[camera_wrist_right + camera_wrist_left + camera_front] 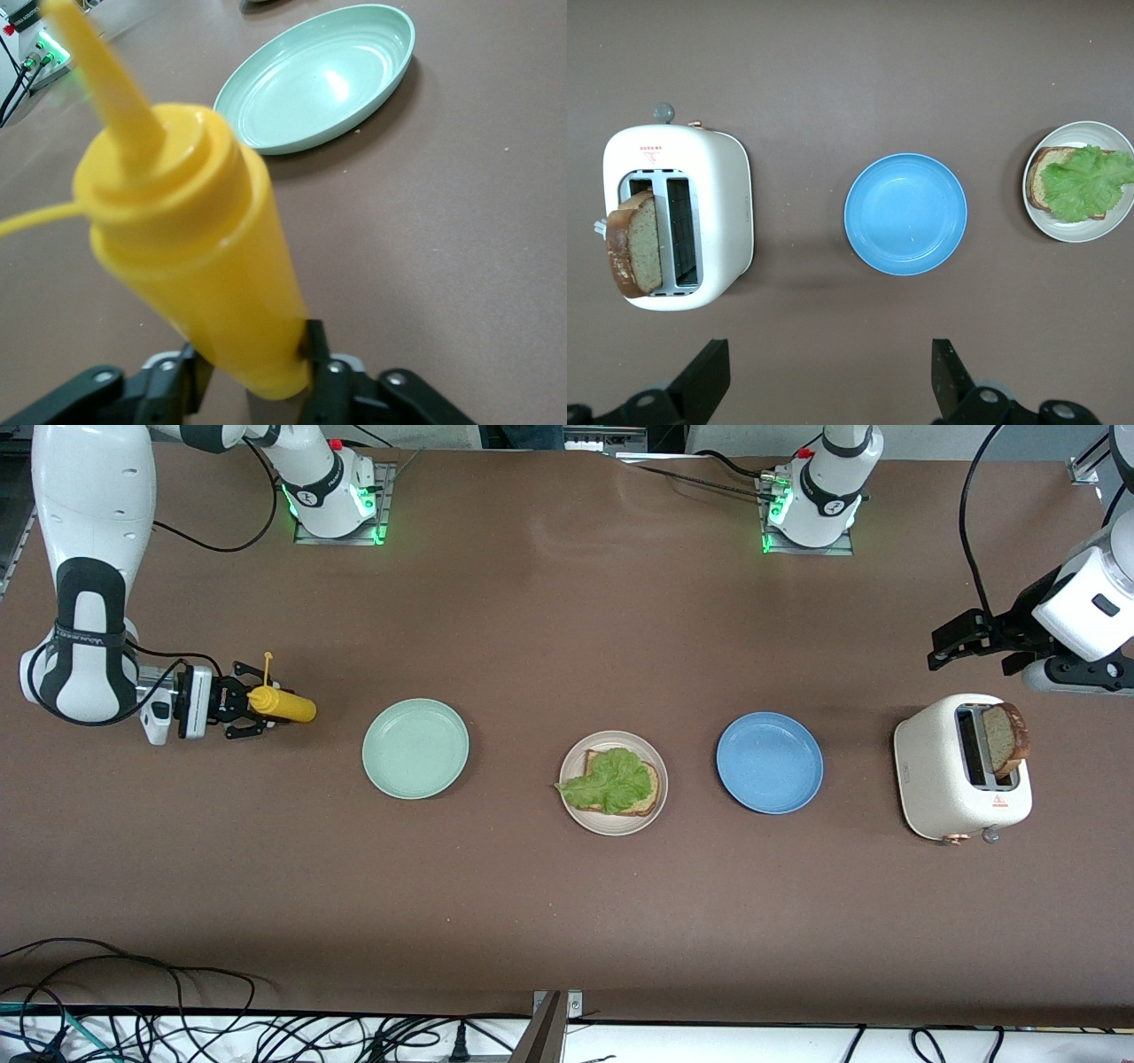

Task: Make sandwich on beige plate with both arms
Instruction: 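Grasp the yellow mustard bottle with the right gripper, then lift the mustard bottle and carry it toward the beige plate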

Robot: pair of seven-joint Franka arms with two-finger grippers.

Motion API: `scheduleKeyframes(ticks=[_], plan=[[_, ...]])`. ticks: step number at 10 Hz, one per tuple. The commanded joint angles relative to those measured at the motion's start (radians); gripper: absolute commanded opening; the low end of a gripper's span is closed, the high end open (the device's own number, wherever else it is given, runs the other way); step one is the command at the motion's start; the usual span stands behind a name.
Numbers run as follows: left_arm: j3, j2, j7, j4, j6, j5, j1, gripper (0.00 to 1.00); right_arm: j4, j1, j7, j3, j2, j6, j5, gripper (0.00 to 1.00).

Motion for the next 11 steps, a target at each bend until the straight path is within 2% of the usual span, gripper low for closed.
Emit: scheduleKeyframes(ticks=[1, 4, 5, 6, 9, 11], plan=[[0.005, -0.005, -0.001, 0.008, -0.015, -0.013, -0.002, 1.0, 0.017, 0.002, -0.009, 0.011, -0.005, 0.002, 0.045, 0.0], [0.005, -0.005, -0.001, 0.008, -0.015, -0.013, -0.002, 1.0, 0.064, 0.067, -0.002, 0.0, -0.016, 0.013, 0.044, 0.0], [0.005, -0.005, -0.001, 0.008, -0.015, -0.013, -0.002, 1.0, 0.099, 0.105, -0.001, -0.024, -0.016, 0.025, 0.036, 0.0], [0.005, -0.005, -0.001, 0.008, -0.015, -0.013, -0.002, 1.0, 0.139, 0.166, 0.01, -0.071, -0.014, 0.025, 0.03, 0.0], [0.005, -0.005, -0.001, 0.008, -0.015, -0.013, -0.002, 1.0, 0.256, 0.44, 0.265, -0.239, -0.014, 0.064, -0.065, 0.0], [0.005, -0.005, -0.001, 0.008, -0.015, -0.013, -0.002, 1.0, 0.302, 0.58, 0.446, -0.268, -0.014, 0.151, -0.123, 0.0]])
